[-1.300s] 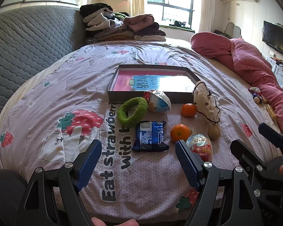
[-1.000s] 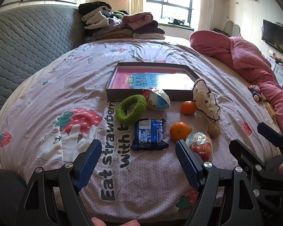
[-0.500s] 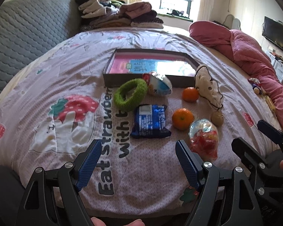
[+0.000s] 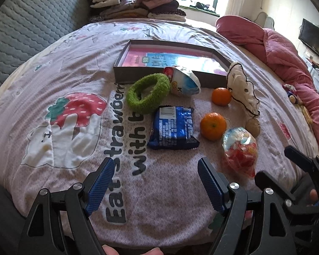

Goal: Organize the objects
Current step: 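Move the left tool to the blue packet while the right tool approaches the candy bag, then close the left tool on the blue packet while the right tool grasps the red candy bag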

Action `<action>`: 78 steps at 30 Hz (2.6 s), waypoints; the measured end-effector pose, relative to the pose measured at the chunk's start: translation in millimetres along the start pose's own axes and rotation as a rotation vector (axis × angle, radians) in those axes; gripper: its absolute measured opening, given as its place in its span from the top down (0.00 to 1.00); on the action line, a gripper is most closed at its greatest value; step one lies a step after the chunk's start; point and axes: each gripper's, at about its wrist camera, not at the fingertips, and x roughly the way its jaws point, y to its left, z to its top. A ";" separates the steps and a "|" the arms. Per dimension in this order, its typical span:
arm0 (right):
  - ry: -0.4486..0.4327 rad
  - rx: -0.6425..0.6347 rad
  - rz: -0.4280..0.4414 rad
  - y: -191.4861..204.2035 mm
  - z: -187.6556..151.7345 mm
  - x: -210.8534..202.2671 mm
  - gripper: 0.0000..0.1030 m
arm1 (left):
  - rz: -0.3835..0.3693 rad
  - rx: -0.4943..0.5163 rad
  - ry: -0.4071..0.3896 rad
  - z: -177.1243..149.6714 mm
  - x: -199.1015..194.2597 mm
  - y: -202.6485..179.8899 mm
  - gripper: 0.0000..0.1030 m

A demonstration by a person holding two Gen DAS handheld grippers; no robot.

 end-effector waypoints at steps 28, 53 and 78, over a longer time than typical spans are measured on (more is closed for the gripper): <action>0.019 -0.036 -0.024 15.9 7.0 32.1 0.20 | -0.012 -0.029 0.050 33.5 48.2 -8.3 0.21; 0.009 -0.073 -0.046 24.6 10.9 52.2 0.47 | -0.054 -0.054 0.088 35.8 66.8 -9.7 0.39; -0.063 -0.031 -0.020 9.1 16.0 31.2 0.47 | -0.065 -0.014 0.012 30.4 31.8 -9.2 0.45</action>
